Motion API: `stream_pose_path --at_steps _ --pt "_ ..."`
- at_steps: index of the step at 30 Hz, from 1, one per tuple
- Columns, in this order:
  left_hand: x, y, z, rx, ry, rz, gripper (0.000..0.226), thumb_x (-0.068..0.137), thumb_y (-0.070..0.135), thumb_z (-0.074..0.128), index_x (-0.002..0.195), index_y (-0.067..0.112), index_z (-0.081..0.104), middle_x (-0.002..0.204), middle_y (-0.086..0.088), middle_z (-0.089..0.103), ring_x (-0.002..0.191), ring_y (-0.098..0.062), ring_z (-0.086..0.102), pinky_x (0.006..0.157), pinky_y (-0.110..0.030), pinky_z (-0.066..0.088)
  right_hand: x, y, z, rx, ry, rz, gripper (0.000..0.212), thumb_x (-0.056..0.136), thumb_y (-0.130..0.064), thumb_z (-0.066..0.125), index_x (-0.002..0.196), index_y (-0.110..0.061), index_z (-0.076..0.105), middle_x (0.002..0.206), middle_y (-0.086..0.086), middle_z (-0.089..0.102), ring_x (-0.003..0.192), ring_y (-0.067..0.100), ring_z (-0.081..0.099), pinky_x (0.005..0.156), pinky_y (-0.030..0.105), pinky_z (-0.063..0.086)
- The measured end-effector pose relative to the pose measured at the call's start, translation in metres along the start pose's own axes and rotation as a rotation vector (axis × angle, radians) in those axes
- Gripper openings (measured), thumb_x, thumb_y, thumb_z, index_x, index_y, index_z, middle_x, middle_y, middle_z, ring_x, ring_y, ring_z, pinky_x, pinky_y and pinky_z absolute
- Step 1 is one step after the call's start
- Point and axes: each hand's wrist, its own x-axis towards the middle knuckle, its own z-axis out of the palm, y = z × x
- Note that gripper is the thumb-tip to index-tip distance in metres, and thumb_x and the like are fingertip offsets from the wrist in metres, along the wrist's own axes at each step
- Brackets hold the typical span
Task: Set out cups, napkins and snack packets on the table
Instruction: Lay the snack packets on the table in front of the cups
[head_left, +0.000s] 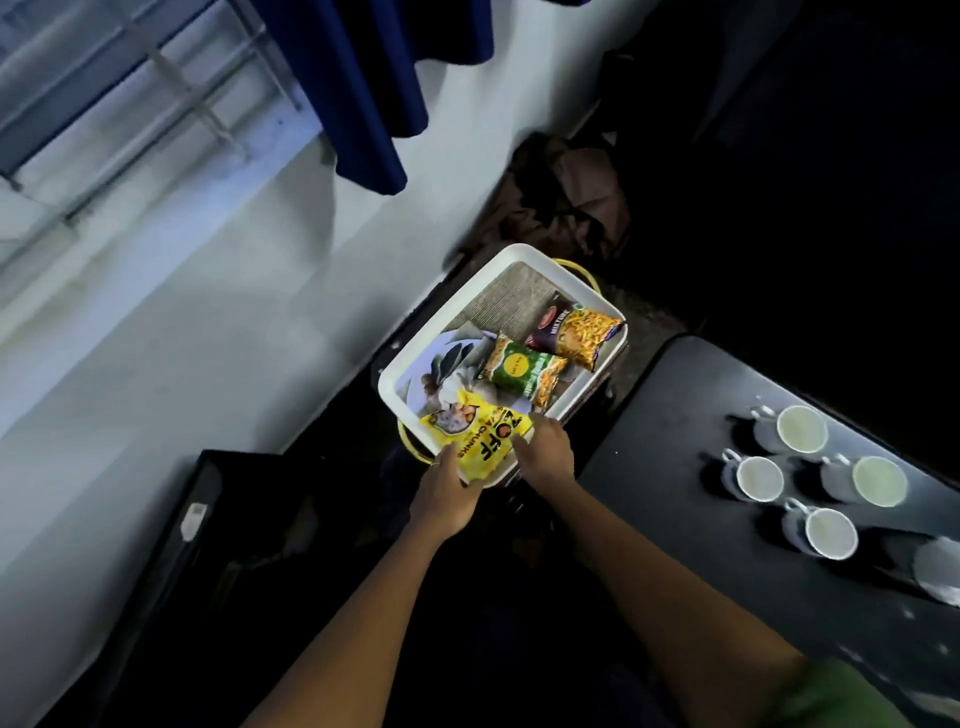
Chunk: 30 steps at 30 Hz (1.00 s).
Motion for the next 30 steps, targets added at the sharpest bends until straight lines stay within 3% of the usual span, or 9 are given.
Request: stream_pose_path --at_steps 4,10,16,22,25,30 --pt "0.004 -0.009 -0.001 -0.028 -0.065 -0.012 0.077 0.091 0.036 0.055 0.152 0.018 0.011 0.159 -0.003 0.018 0.145 -0.023 0.022 0.113 -0.039 0.029 0.025 -0.015 0.014 0.192 -0.029 0.337 0.053 0.089 -0.032 0.059 0.135 -0.012 0.041 0.135 0.014 0.05 0.13 0.036 0.037 0.101 0.047 0.037" --pt "0.005 -0.016 -0.003 -0.06 -0.086 0.006 0.078 0.09 0.036 0.058 0.151 0.019 0.013 0.157 -0.003 0.023 0.143 -0.022 0.026 0.112 -0.042 0.032 0.038 -0.014 0.03 0.209 -0.013 0.446 0.063 0.083 -0.031 0.069 0.135 -0.012 0.04 0.138 0.015 0.046 0.13 0.037 0.036 0.103 0.047 0.038" --pt "0.001 -0.02 -0.007 -0.067 -0.049 -0.016 0.072 0.09 0.034 0.059 0.149 0.02 0.021 0.153 -0.004 0.033 0.139 -0.023 0.034 0.108 -0.041 0.037 0.024 -0.016 0.03 0.318 0.002 0.204 0.022 0.089 -0.008 0.057 0.109 -0.005 0.052 0.111 0.02 0.063 0.103 0.036 0.058 0.083 0.042 0.049" --pt "-0.005 -0.006 -0.014 -0.12 0.135 -0.024 0.075 0.088 0.028 0.062 0.149 0.017 0.021 0.152 -0.009 0.031 0.138 -0.028 0.033 0.104 -0.04 0.036 0.001 -0.023 0.009 0.244 0.027 -0.033 0.013 0.091 -0.006 0.05 0.103 -0.006 0.054 0.105 0.021 0.065 0.098 0.037 0.06 0.076 0.04 0.047" --pt "-0.011 0.009 -0.024 -0.117 0.269 0.075 0.082 0.081 0.032 0.071 0.146 0.017 0.023 0.147 -0.012 0.036 0.131 -0.03 0.041 0.099 -0.042 0.043 -0.01 -0.025 -0.014 0.198 0.07 -0.112 0.009 0.092 -0.007 0.048 0.1 -0.01 0.052 0.099 0.019 0.065 0.091 0.037 0.06 0.069 0.041 0.048" --pt "-0.012 0.038 -0.046 0.045 0.328 0.265 0.093 0.068 0.041 0.077 0.145 0.025 0.026 0.148 -0.007 0.039 0.132 -0.028 0.04 0.097 -0.041 0.04 -0.026 -0.031 -0.062 0.063 0.137 -0.255 0.017 0.093 -0.007 0.045 0.108 -0.013 0.051 0.1 0.02 0.066 0.09 0.039 0.06 0.067 0.042 0.046"
